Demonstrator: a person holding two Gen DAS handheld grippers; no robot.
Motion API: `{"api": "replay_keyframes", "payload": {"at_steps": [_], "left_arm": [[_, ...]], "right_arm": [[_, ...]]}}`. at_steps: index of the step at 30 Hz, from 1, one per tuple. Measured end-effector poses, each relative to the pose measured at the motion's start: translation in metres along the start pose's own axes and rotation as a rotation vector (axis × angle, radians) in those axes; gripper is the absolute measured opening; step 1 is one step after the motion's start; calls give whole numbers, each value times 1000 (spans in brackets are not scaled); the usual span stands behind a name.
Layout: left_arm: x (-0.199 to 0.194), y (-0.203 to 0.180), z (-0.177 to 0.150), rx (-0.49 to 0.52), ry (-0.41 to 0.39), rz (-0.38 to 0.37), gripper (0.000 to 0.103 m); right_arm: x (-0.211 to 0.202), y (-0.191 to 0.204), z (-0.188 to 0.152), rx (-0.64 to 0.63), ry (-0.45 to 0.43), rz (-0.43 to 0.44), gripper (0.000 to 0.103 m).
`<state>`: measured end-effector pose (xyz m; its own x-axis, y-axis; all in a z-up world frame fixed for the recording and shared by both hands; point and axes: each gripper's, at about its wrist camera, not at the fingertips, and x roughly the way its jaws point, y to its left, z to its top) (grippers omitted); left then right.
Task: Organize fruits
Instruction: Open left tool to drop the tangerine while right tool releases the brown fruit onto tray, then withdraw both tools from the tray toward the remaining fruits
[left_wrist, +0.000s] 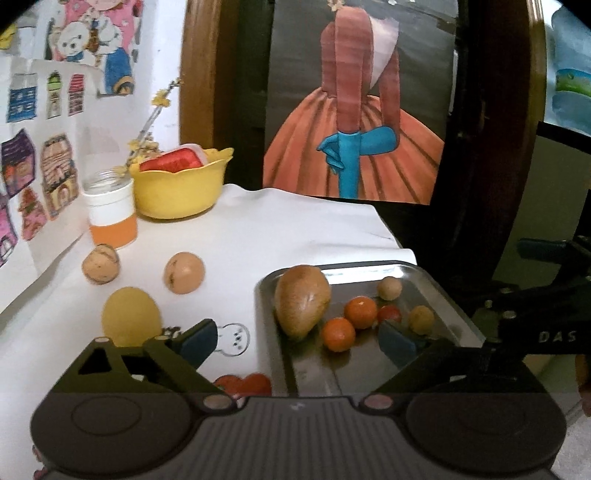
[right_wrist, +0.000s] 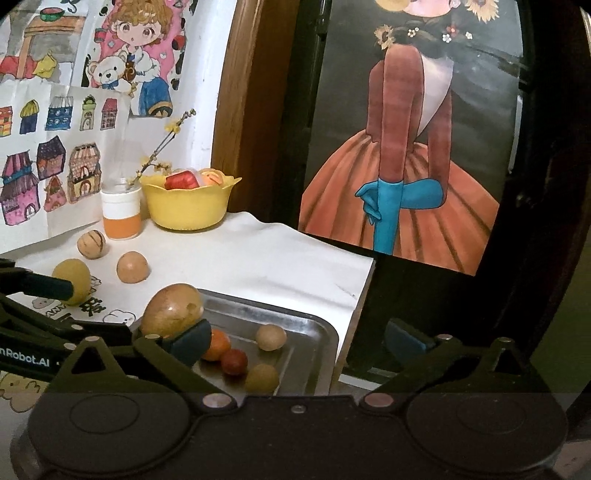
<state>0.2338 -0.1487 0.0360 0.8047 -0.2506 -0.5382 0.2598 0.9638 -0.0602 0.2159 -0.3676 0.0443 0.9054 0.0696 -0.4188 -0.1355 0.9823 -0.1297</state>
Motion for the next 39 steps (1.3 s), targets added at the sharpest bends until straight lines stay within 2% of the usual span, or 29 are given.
{"api": "replay_keyframes", "payload": {"at_steps": [4,15,28,39], "left_arm": [[-12,9,-6,-12,-5,26,102],[-52,31,-31,-50,-4,104,102],[-108,54,-55,-74,-6,160,103],[-141,75,-83,-89,25,179,103]], "right_arm": [[-12,6,0,-2,-4,3,102],[-52,25,-12,19,16,12,102],[-106,61,-23,18,31,53,102],[-140,105,-47,-46,92,116,102]]}}
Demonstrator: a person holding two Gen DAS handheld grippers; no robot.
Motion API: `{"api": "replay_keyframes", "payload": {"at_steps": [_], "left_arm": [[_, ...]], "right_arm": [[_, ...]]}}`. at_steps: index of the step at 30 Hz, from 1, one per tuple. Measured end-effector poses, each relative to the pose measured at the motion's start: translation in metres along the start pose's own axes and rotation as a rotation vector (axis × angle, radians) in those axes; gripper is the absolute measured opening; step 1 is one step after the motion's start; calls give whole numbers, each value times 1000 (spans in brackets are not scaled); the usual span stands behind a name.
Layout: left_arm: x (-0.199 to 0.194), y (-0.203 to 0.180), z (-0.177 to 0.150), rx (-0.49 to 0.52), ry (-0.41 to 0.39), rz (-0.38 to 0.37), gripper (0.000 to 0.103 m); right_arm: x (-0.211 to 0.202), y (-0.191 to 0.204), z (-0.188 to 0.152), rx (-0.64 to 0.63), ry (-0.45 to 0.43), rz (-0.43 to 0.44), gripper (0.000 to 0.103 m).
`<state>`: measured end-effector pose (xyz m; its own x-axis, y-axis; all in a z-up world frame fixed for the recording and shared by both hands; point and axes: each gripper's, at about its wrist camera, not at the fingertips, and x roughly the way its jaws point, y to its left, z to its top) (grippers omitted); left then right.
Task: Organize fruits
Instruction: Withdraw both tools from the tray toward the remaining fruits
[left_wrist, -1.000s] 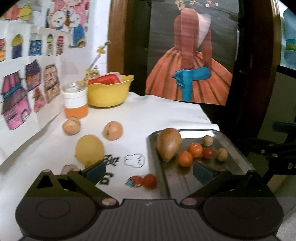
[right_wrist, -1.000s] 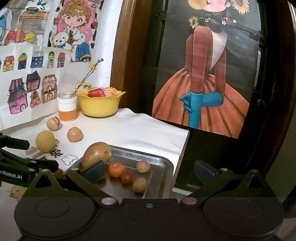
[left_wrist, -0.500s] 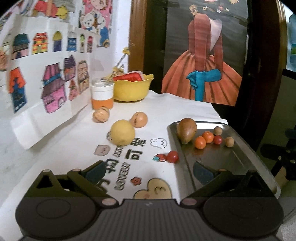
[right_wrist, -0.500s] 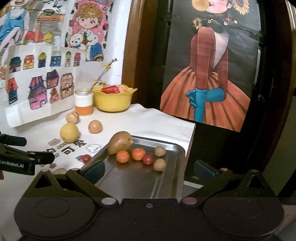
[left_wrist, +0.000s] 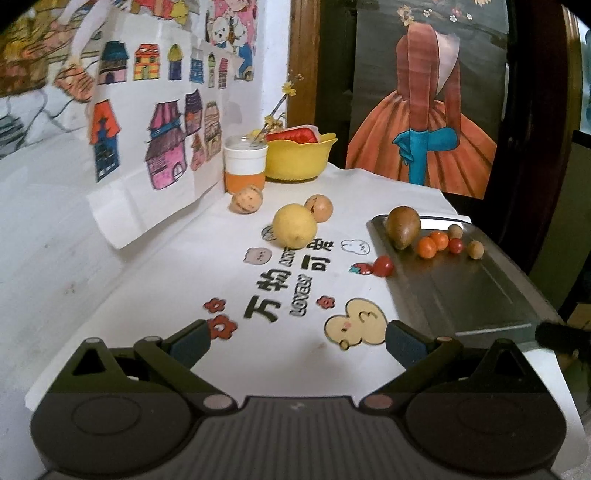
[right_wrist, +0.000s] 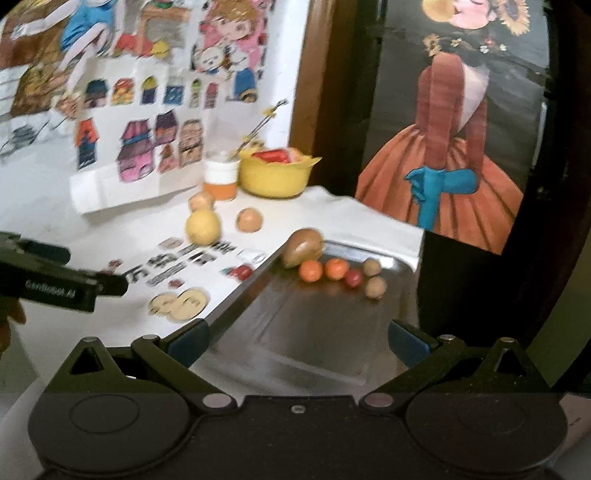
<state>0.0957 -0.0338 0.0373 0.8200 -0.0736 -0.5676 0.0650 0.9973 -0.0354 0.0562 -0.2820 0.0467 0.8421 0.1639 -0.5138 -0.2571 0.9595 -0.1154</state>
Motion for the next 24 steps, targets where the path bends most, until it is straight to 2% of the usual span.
{"api": "replay_keyframes", "payload": {"at_steps": [8,24], "left_arm": [[-18,19,-10,-4,-15,2,103],[-35,60,-21,-1,-20,64,103]], "right_arm": [[-8,32,-11,10,59,89,102],[-6,88,-3,-61,71,196,102]]}}
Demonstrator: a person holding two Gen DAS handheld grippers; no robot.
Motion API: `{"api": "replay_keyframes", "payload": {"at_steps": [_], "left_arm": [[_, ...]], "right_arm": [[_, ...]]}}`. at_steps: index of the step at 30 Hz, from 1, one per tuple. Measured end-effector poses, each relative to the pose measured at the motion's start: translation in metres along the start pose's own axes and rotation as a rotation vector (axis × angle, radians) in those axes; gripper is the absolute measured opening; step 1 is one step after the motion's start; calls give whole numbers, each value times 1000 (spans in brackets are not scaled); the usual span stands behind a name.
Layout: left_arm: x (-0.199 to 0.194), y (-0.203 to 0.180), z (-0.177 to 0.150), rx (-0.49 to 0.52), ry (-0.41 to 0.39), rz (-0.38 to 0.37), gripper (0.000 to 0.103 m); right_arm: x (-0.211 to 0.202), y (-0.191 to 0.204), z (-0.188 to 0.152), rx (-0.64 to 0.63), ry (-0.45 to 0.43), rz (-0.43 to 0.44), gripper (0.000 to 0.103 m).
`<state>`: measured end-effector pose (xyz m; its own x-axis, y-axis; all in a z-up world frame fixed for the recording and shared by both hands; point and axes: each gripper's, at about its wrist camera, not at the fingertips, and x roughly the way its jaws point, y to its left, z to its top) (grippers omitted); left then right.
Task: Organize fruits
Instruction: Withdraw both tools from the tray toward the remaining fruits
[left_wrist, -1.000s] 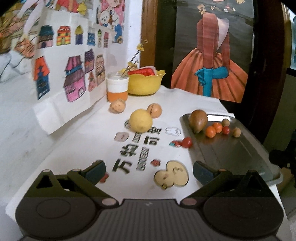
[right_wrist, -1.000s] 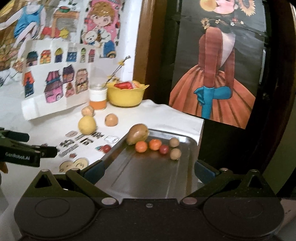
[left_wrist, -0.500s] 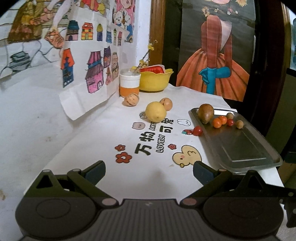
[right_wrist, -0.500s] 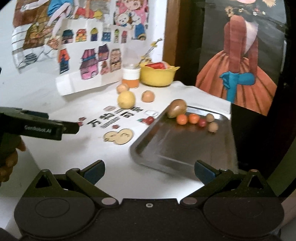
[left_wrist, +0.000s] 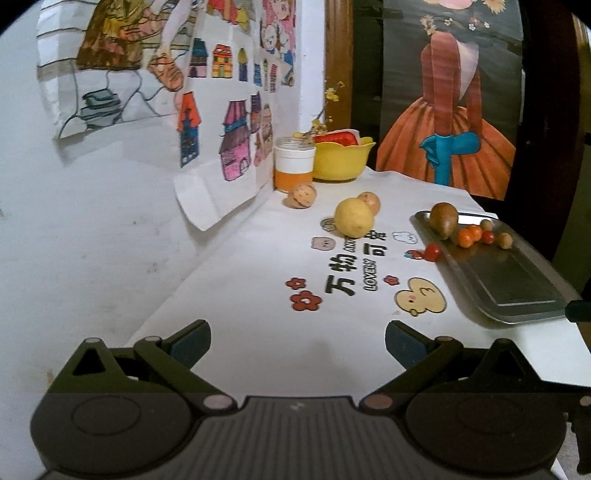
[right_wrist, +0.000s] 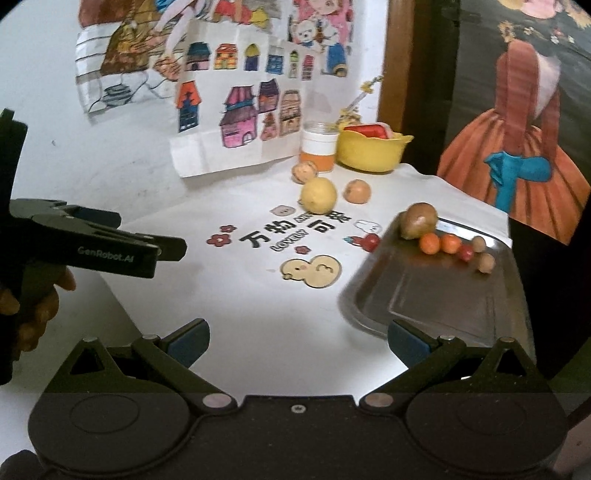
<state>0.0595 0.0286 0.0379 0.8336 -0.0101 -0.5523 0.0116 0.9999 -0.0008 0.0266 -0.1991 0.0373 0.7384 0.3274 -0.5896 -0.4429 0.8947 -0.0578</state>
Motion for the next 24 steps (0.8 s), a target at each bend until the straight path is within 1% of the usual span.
{"api": "replay_keyframes", "payload": {"at_steps": [7,14,18,24], "left_arm": [[11,7,4,-7,10,0,103],[31,5,13,3,23,-13,103],[42,2,21,5,23,-29,103],[66,-4,30,-8,55,-56,103]], "right_arm": [[15,8,13,-47,-1,23,102],[31,6,27,-90,-5,33,102],[40,0,34,-110,-6,22,102],[52,-16,36,-100,3,5,102]]}}
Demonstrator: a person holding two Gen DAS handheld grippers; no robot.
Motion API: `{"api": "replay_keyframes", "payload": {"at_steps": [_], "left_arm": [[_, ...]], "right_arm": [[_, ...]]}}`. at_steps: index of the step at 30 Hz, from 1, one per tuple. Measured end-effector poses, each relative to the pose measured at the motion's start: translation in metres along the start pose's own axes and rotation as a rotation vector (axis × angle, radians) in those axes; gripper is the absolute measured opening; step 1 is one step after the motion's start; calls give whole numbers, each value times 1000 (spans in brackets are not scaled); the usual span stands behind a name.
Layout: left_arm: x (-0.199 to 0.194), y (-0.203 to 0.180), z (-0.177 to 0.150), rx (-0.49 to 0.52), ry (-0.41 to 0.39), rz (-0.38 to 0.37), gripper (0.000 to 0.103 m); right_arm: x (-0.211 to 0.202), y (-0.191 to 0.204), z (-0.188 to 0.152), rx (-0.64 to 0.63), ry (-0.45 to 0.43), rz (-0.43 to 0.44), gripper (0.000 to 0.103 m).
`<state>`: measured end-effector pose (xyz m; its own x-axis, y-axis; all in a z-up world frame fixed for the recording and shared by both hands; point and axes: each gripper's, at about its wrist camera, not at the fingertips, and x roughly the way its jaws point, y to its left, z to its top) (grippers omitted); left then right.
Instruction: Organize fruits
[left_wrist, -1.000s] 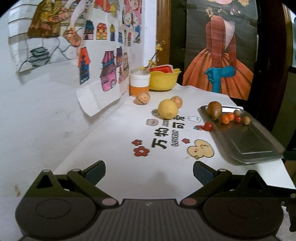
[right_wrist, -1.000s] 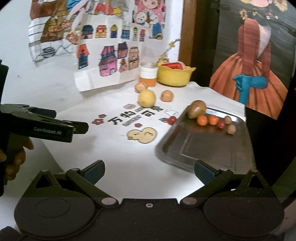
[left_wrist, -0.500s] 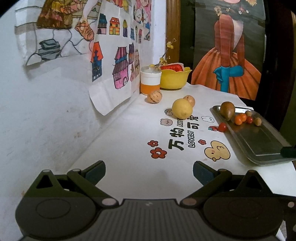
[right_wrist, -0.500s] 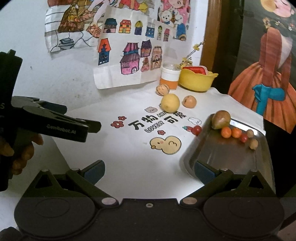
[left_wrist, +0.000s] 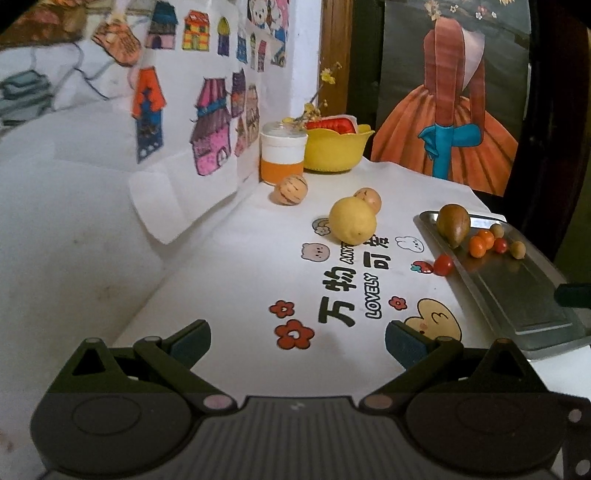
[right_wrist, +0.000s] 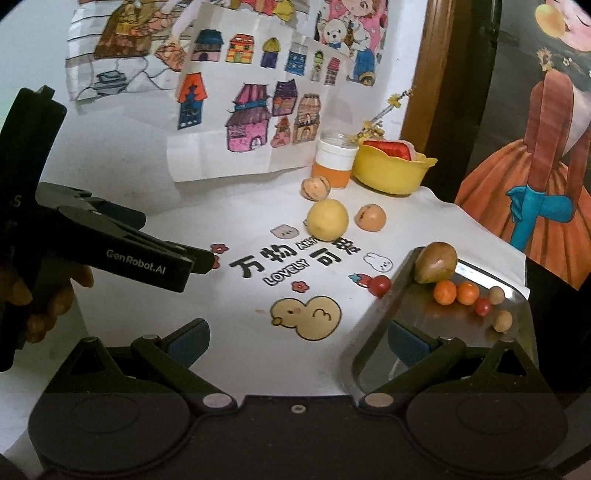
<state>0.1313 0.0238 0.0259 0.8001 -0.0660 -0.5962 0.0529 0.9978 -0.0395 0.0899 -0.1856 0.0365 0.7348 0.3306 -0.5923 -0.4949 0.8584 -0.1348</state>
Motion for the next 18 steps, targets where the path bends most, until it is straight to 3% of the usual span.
{"api": "replay_keyframes", "payload": {"at_steps": [11,18], "left_arm": [[33,-9,9,16,26,-34,103],[48,-13,21,61,14,-26,103]], "right_arm": [[10,-36,9,18,-40,-129,102],[25,-58,13,-92,-16,-221,102]]}}
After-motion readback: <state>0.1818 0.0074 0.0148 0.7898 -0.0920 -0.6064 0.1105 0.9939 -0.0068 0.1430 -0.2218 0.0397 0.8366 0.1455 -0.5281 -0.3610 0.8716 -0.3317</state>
